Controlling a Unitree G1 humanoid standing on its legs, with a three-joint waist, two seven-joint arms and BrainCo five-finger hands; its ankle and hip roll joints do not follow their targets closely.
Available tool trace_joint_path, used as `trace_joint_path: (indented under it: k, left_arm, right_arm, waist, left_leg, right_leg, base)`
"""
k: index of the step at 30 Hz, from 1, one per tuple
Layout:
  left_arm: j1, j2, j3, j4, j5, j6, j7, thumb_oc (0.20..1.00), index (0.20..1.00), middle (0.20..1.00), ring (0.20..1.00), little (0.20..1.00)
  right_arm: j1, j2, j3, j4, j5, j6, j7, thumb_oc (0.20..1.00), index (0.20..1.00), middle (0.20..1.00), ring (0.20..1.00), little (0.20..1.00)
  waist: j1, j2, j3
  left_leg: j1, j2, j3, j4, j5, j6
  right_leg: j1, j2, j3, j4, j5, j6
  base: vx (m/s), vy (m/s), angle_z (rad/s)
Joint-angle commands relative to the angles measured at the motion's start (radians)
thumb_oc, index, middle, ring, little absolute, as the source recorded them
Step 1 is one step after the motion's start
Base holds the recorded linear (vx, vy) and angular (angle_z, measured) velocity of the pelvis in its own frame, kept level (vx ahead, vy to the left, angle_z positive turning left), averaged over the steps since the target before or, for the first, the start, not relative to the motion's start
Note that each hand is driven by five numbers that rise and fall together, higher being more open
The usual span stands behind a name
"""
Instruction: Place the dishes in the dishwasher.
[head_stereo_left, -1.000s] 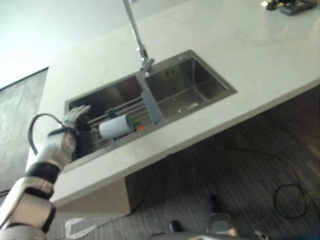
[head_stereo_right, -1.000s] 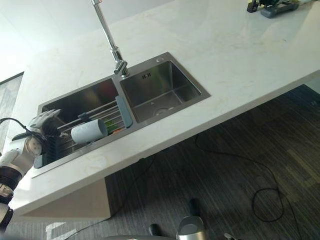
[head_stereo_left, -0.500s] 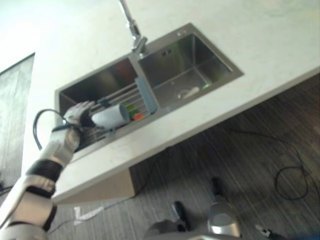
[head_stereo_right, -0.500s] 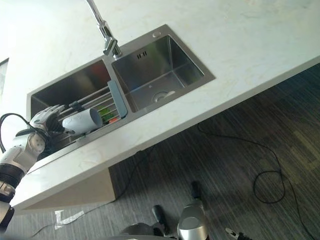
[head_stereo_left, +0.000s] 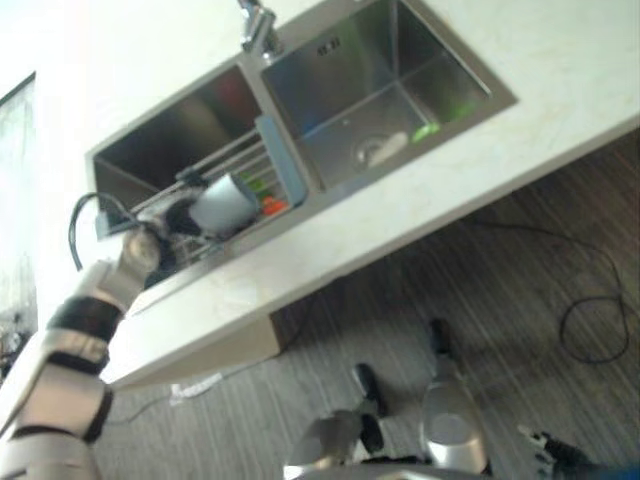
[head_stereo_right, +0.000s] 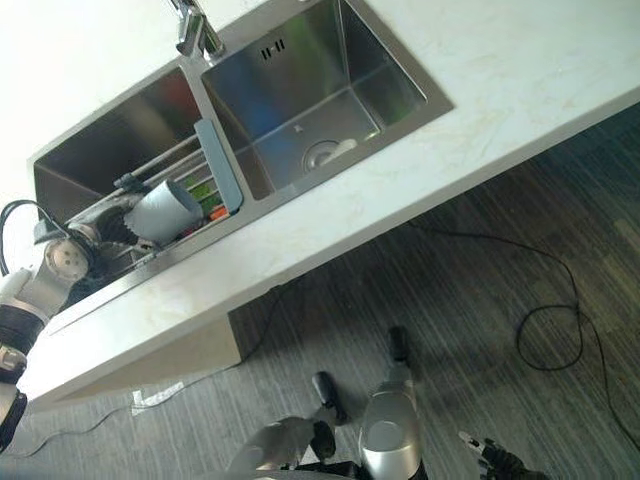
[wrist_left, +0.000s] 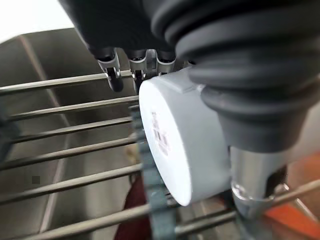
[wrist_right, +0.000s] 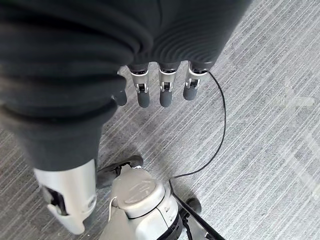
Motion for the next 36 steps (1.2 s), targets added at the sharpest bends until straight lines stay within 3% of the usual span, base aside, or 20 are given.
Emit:
trace_joint_path:
  k: [1, 13, 24, 25, 26, 28, 36]
  left_arm:
    - [-0.024, 0.065, -0.024, 0.041, -0.051, -0.001, -0.01, 1.0, 1.0, 1.0, 1.0, 1.0]
    - [-0.073, 0.047, -0.006, 0.101, -0.174, 0.074, -0.05, 1.0, 1.0, 1.0, 1.0, 1.0]
    - [-0.14, 0.013, -0.046, 0.161, -0.18, 0.153, -0.1, 1.0, 1.0, 1.0, 1.0, 1.0]
    - [-0.141, 0.014, -0.051, 0.166, -0.172, 0.167, -0.133, 0.282, 0.282, 0.282, 0.282, 0.282]
    - [-0.139, 0.013, -0.052, 0.172, -0.179, 0.191, -0.149, 0.2, 0.2, 0.2, 0.2, 0.2]
    - [-0.127, 0.002, -0.057, 0.198, -0.188, 0.285, -0.258, 0.2, 0.2, 0.2, 0.2, 0.2]
    - [-0.082, 0.01, -0.027, 0.292, -0.173, 0.313, -0.212, 0.2, 0.2, 0.2, 0.2, 0.2]
  right_arm:
    - [0.012, -0.013, 0.0, -0.006, 0.034, 0.012, 0.011, 1.0, 1.0, 1.0, 1.0, 1.0]
    - [-0.007, -0.007, 0.026, -0.066, 0.073, 0.02, -0.014, 1.0, 1.0, 1.0, 1.0, 1.0]
    - [-0.029, -0.003, 0.041, -0.098, 0.1, 0.019, -0.027, 1.0, 1.0, 1.0, 1.0, 1.0]
    - [-0.032, -0.002, 0.044, -0.099, 0.108, 0.014, -0.03, 1.0, 1.0, 1.0, 1.0, 1.0]
    - [-0.033, -0.002, 0.043, -0.099, 0.111, 0.01, -0.03, 1.0, 1.0, 1.0, 1.0, 1.0]
    - [-0.04, -0.013, 0.04, -0.108, 0.092, 0.017, -0.016, 1.0, 1.0, 1.0, 1.0, 1.0]
    - [-0.031, -0.008, 0.045, -0.081, 0.063, 0.004, -0.018, 1.0, 1.0, 1.0, 1.0, 1.0]
  waist:
    - [-0.02, -0.025, -0.042]
    - [-0.03, -0.042, -0.007]
    - [-0.042, -0.066, 0.016]
    - [-0.04, -0.069, 0.016]
    - [-0.04, -0.07, 0.017]
    - [-0.038, -0.068, 0.016]
    - [-0.032, -0.068, -0.016]
  left_leg:
    - [-0.097, -0.011, -0.051, 0.126, -0.068, -0.016]
    - [-0.148, -0.002, -0.019, 0.14, -0.06, -0.02]
    - [-0.193, 0.012, -0.001, 0.152, -0.055, -0.025]
    - [-0.196, 0.013, -0.003, 0.154, -0.055, -0.026]
    - [-0.197, 0.014, -0.004, 0.155, -0.055, -0.026]
    - [-0.196, 0.015, -0.003, 0.16, -0.058, -0.027]
    - [-0.169, 0.028, 0.022, 0.157, -0.06, -0.029]
  right_leg:
    - [-0.047, -0.034, 0.05, 0.173, -0.162, 0.094]
    - [-0.108, -0.042, 0.047, 0.175, -0.136, 0.096]
    - [-0.158, -0.038, 0.05, 0.176, -0.121, 0.097]
    - [-0.158, -0.037, 0.05, 0.174, -0.121, 0.096]
    - [-0.159, -0.037, 0.049, 0.175, -0.121, 0.096]
    - [-0.159, -0.041, 0.04, 0.177, -0.122, 0.097]
    - [-0.127, -0.048, 0.001, 0.179, -0.139, 0.093]
  base:
    - [-0.02, 0.013, -0.03]
    - [-0.03, -0.008, -0.04]
    - [-0.04, -0.017, -0.06]
    - [-0.03, -0.022, -0.02]
    - [0.0, 0.0, 0.0]
    - [-0.03, 0.02, 0.0]
    - [-0.02, 0.028, -0.01]
